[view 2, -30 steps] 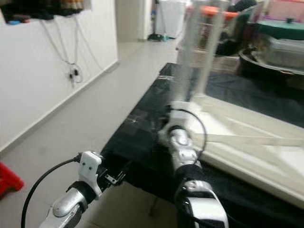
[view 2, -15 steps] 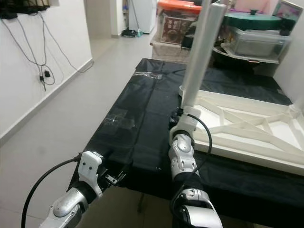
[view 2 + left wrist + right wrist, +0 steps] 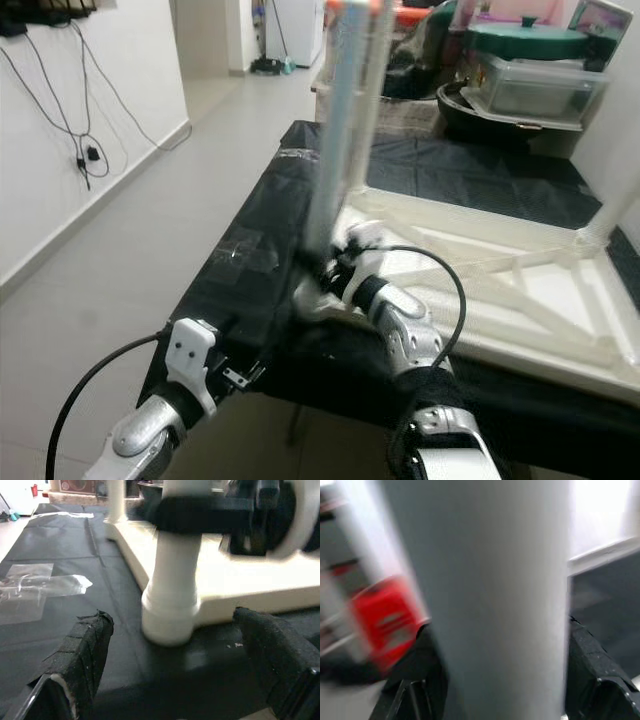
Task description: Building children table
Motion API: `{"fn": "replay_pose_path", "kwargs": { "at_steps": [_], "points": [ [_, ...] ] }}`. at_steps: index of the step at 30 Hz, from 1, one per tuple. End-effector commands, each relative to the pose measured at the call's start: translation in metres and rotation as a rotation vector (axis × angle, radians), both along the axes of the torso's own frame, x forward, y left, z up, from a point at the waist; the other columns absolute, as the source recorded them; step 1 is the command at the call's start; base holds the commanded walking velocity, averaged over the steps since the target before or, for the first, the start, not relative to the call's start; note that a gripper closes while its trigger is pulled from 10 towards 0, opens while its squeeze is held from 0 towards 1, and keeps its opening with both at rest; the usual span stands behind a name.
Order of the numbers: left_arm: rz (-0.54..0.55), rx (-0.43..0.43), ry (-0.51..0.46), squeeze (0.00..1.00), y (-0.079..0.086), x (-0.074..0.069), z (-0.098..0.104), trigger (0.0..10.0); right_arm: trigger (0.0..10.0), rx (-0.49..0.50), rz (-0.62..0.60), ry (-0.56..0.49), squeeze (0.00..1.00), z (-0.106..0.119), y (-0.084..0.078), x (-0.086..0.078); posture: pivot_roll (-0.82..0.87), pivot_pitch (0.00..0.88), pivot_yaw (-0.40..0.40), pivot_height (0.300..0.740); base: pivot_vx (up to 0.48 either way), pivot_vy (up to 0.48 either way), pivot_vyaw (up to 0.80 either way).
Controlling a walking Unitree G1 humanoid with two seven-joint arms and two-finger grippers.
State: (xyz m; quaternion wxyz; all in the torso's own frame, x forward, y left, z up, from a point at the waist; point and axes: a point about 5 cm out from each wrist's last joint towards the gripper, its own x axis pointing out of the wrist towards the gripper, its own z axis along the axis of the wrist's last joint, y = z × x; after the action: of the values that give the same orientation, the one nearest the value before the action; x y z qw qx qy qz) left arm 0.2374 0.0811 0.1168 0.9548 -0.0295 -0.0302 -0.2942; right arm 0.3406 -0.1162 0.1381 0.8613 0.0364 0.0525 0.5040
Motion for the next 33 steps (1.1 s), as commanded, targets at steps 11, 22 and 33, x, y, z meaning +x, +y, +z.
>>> {"fn": "replay_pose_path", "kwargs": {
  "at_steps": [11,22,33],
  "points": [
    [-0.006,0.015,0.011,0.00,0.001,-0.003,-0.005,10.0,0.0,0.044,-0.622,-0.032,0.00,0.019,-0.013,0.045,0.18,0.000,-0.071,0.740,0.000,0.000,0.00],
    [-0.009,0.012,0.015,0.00,0.001,-0.002,-0.005,10.0,0.0,-0.072,-1.552,0.053,0.00,-0.009,-0.091,0.025,0.17,0.000,-0.065,0.740,0.000,0.000,0.00],
    [-0.007,0.006,0.015,0.00,0.000,0.000,-0.004,10.0,10.0,0.066,-1.306,-0.003,1.00,0.000,-0.021,0.028,0.17,0.000,-0.067,0.740,0.000,0.000,0.00]
  ]
}}
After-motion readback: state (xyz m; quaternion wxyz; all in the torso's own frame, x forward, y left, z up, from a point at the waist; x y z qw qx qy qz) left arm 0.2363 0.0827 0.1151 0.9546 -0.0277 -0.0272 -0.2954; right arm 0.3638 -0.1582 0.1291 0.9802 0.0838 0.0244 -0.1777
